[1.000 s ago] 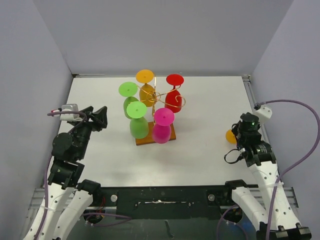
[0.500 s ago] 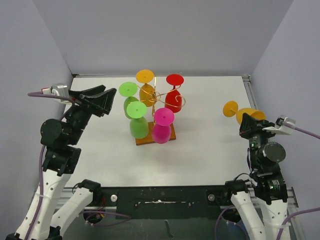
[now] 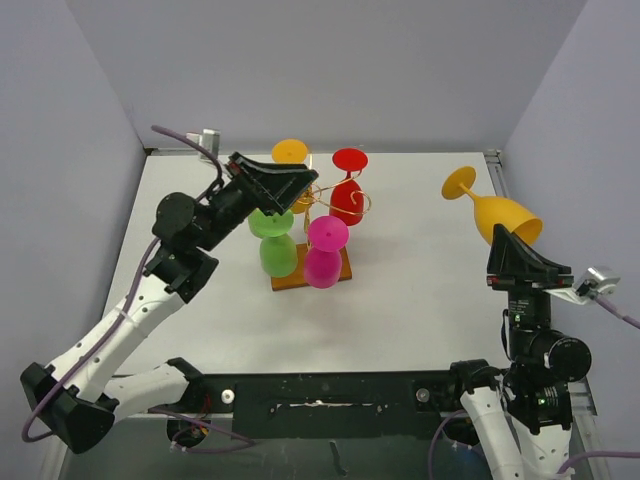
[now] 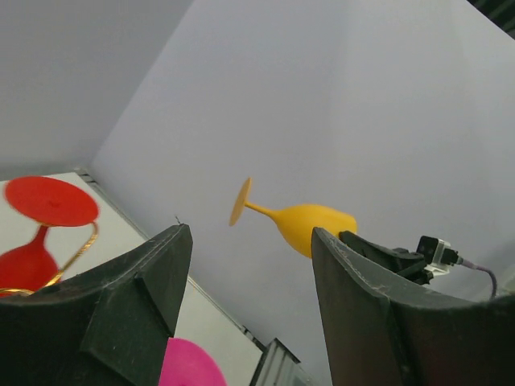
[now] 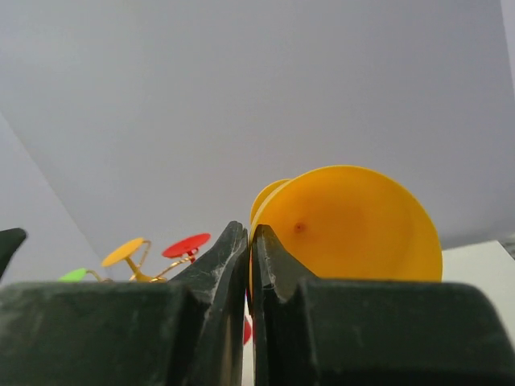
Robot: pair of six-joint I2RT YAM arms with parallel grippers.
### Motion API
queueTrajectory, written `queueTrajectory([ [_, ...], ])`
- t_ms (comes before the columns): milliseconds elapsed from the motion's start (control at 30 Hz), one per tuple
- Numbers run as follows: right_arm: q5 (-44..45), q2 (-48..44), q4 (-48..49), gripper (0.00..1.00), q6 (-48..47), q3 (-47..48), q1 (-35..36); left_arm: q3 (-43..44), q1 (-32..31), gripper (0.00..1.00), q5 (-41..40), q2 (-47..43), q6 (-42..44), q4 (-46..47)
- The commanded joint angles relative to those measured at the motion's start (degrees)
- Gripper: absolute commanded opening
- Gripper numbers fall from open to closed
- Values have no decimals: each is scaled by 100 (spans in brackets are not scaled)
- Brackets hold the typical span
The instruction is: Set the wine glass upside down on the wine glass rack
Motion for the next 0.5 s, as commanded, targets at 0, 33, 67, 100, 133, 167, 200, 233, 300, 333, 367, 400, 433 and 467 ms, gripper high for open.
queueTrajectory([
  [0,-397,-147,1203,0,203,-69,-13,722,-893,59,-506,404,109,505],
  [33,-463,-176,1308,0,243,-92,-13,815,-1050,58,-601,534,116,551],
  [67,-527,-223,1446,0,275,-123,-13,907,-1205,59,-667,665,121,623],
  [100,-573,-252,1591,0,328,-155,-10,1011,-1326,59,-708,813,125,689],
  [133,-633,-276,1715,0,381,-185,-15,1110,-1458,58,-774,954,111,717],
  [167,-710,-304,1863,0,423,-216,-17,1221,-1588,59,-867,1093,71,752],
  [200,-840,-339,2020,0,458,-253,-12,1314,-1695,58,-969,1234,-34,791],
  [233,-937,-362,2174,0,476,-294,-10,1402,-1794,58,-1112,1392,-198,827],
  [300,-1119,-410,2489,0,541,-367,-20,1549,-2045,59,-1283,1652,-438,1051],
  [333,-1170,-424,2609,0,576,-399,-18,1611,-2144,58,-1388,1766,-485,1161],
  [367,-1200,-433,2688,0,613,-412,-16,1687,-2334,58,-1493,1900,-497,1237],
  [400,-1223,-426,2743,0,619,-415,-13,1775,-2433,58,-1538,2020,-484,1267],
  [433,-1241,-423,2782,0,625,-408,-14,1881,-2504,58,-1580,2147,-496,1240],
  [467,-1253,-418,2814,0,642,-391,-12,1952,-2560,58,-1640,2256,-559,1211],
])
